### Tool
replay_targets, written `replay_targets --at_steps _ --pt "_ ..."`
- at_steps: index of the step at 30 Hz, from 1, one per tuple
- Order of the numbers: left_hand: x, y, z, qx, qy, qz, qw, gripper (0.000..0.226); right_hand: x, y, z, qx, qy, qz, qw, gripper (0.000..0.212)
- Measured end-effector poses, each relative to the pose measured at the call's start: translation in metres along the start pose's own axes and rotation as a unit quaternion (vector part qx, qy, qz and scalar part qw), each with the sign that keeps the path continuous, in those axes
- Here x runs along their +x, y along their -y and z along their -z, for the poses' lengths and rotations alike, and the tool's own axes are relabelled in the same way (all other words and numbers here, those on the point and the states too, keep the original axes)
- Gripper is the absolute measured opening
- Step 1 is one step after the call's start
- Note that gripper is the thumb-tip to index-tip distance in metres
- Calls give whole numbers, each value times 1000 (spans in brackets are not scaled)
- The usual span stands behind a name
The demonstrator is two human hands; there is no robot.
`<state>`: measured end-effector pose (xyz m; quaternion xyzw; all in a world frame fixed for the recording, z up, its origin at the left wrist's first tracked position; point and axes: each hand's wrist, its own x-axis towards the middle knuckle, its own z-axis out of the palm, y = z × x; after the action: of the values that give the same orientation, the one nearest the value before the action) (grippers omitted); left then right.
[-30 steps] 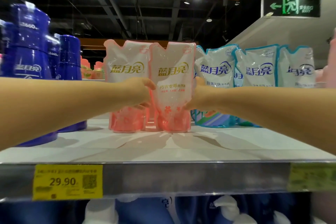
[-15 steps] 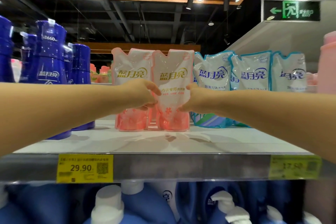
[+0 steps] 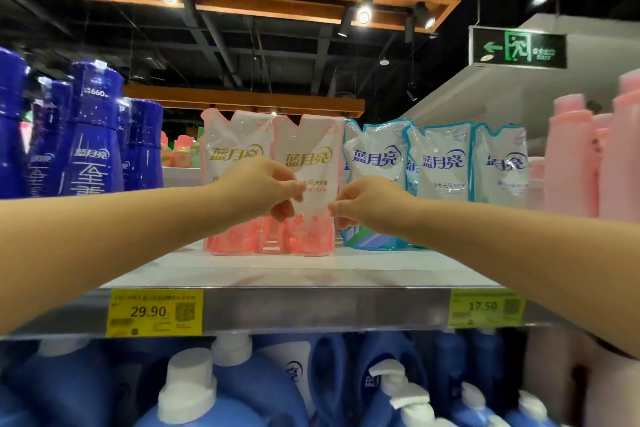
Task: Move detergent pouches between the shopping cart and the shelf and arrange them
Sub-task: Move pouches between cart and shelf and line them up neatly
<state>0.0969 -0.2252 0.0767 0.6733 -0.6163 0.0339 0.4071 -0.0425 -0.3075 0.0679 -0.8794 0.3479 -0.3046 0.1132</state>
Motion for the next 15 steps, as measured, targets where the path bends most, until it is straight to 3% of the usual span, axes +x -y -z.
replay_targets --at_steps 3,5,7,15 --pt "-13 -14 -1 55 -78 -60 994 24 -21 2 7 -13 -40 51 998 27" --pt "-24 -24 -5 93 -124 -83 984 23 -41 2 14 -160 -97 114 976 30" --pt "-36 -34 -10 139 -154 -95 974 22 -61 0 23 -284 -149 177 931 34" --pt "-100 -99 -21 185 -245 -88 948 25 -142 -23 70 -206 -183 222 935 33"
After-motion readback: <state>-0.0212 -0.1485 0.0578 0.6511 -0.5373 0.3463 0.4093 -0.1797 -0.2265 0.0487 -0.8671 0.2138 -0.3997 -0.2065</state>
